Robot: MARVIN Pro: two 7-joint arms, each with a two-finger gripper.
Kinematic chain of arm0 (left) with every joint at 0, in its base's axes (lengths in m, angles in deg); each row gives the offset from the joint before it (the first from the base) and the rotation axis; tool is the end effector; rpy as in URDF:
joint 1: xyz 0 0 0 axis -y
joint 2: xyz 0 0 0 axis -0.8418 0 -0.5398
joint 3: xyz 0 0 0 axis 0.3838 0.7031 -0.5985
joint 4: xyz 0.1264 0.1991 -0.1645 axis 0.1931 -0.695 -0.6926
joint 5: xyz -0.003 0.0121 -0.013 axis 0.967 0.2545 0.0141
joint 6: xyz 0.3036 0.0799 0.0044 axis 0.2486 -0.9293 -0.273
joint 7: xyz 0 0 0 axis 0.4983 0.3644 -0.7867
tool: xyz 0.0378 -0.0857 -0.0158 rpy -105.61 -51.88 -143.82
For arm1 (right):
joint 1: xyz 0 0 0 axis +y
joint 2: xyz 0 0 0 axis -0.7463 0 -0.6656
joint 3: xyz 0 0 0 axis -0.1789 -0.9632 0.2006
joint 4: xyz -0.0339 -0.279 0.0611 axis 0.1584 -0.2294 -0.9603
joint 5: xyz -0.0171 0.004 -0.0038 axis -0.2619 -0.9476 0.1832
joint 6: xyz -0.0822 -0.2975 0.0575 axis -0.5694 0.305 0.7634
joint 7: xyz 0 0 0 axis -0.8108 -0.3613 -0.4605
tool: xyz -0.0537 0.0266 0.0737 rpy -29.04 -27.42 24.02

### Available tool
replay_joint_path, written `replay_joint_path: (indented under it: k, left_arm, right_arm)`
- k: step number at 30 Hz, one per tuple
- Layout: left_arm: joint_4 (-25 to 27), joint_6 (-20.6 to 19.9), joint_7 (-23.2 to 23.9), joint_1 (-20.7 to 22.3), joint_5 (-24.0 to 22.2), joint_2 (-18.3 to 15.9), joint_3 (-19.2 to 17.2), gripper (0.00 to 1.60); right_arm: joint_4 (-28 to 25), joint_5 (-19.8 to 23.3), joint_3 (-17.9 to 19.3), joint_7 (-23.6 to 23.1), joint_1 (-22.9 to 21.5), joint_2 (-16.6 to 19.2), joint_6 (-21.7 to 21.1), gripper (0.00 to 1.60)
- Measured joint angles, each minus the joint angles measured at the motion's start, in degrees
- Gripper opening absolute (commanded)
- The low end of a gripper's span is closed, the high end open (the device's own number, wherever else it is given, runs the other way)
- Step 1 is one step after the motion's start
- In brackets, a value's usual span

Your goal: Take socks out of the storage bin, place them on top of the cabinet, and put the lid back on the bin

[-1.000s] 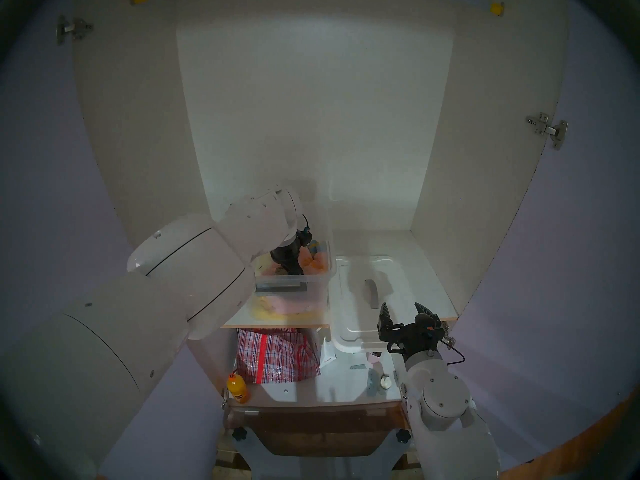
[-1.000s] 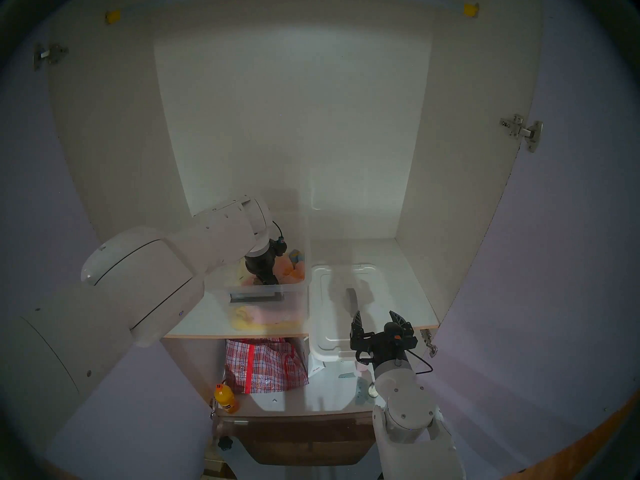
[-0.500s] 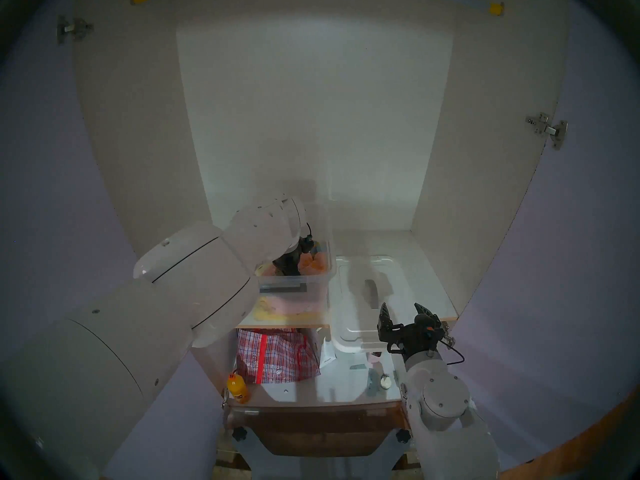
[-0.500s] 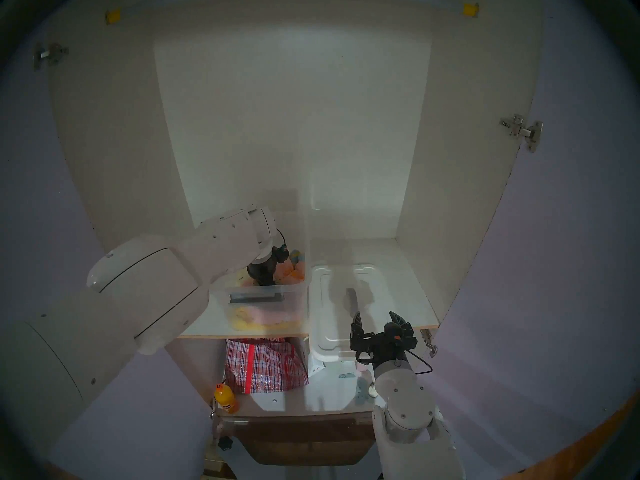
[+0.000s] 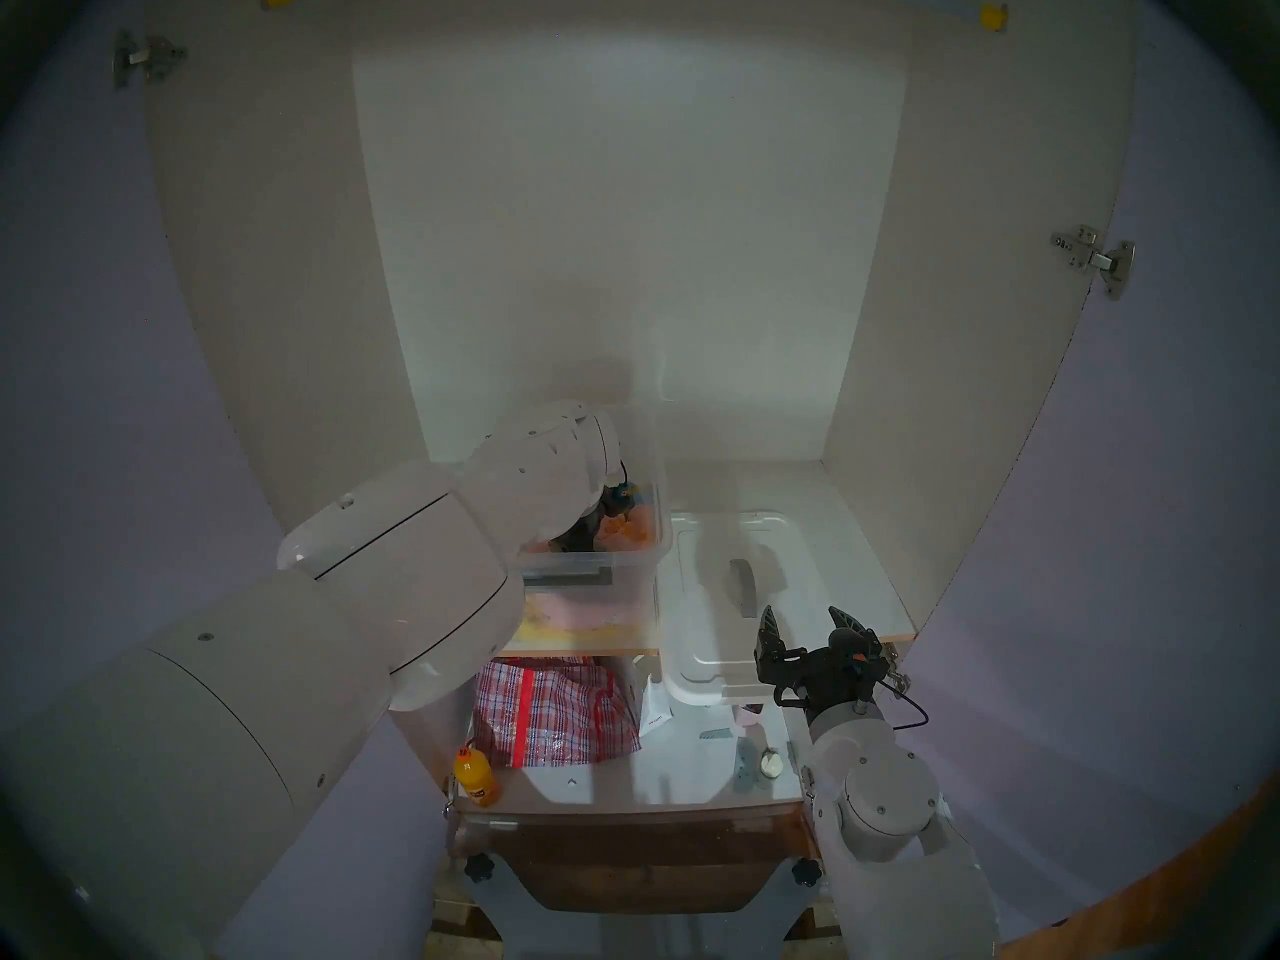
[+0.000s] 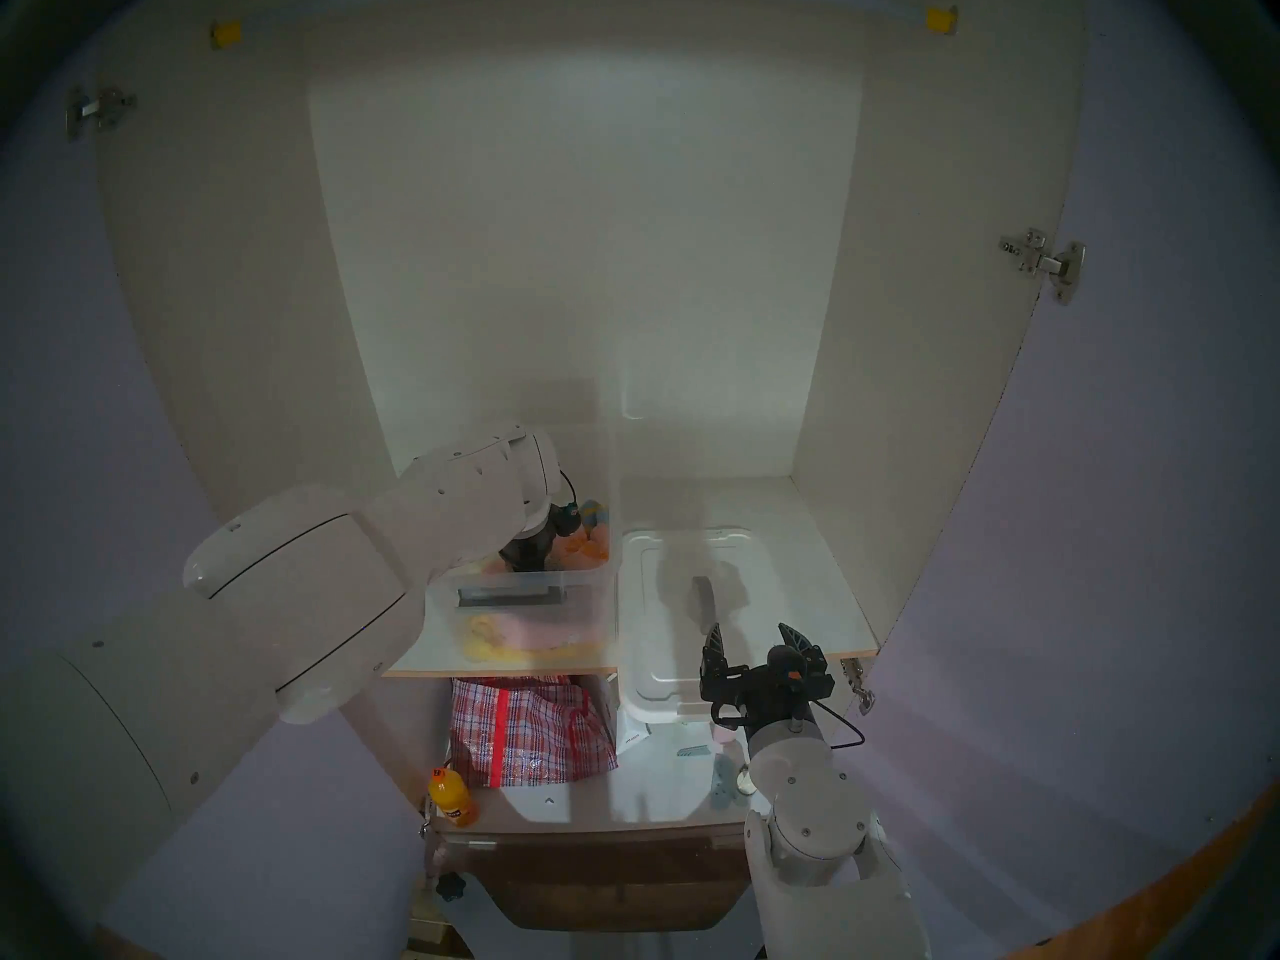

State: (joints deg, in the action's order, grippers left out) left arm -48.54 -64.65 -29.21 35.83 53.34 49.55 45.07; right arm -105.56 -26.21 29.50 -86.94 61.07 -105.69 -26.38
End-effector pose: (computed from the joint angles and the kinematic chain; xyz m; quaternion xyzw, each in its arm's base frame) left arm 0.5938 -0.0820 -0.2833 -0.8063 0.5656 -0.1099 0.1338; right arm 0.3236 0.0120 -0.3538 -0.7493 0.0042 -0.6622 0.0085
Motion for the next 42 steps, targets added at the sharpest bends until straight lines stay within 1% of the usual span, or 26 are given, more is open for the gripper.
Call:
replay_joint_path:
  k: [1,2,4,5,15,24,31,38,42]
  left_arm:
    - [0.00,0.21,-0.37,-0.18,0.11,0.00,0.14,0.77]
    - [0.00,0.35,-0.65,-0.33,0.17,0.01,0.23,0.42]
    - [-0.01,0.61,-1.15,-0.48,0.31,0.04,0.40,0.42]
    - [-0.01,0.67,-1.26,-0.52,0.35,0.05,0.44,0.00]
    - [0.04,1.95,-3.25,-0.69,0.67,0.06,0.80,0.00]
    - [0.18,3.45,-4.51,0.08,0.31,-0.15,0.03,0.00]
    - [0.52,5.15,-5.17,1.78,-1.13,-0.67,-2.79,0.00]
    - [0.57,6.48,-5.43,3.50,-2.61,-0.73,-6.42,0.00]
    - [0.44,6.85,-5.43,4.26,-2.57,-0.70,-6.39,0.00]
  right_arm:
    - [0.04,0.00,0.00,0.00,-0.02,0.00,0.00,1.60]
    - [0.06,0.00,0.00,0.00,-0.03,0.00,0.00,1.60]
    - [0.09,0.00,0.00,0.01,-0.04,0.00,0.00,1.60]
    - [0.09,0.00,0.00,0.01,-0.04,0.00,0.00,1.60]
    - [0.20,0.00,0.00,0.02,-0.13,0.00,0.00,1.60]
    - [0.20,0.00,0.00,0.03,-0.16,0.00,0.01,1.60]
    - [0.00,0.00,0.00,0.04,-0.13,0.00,0.01,1.60]
    - [-0.37,0.01,-0.08,-0.03,-0.01,0.05,-0.02,1.60]
    - [-1.00,0.01,-1.08,-1.28,-0.21,0.92,0.54,1.60]
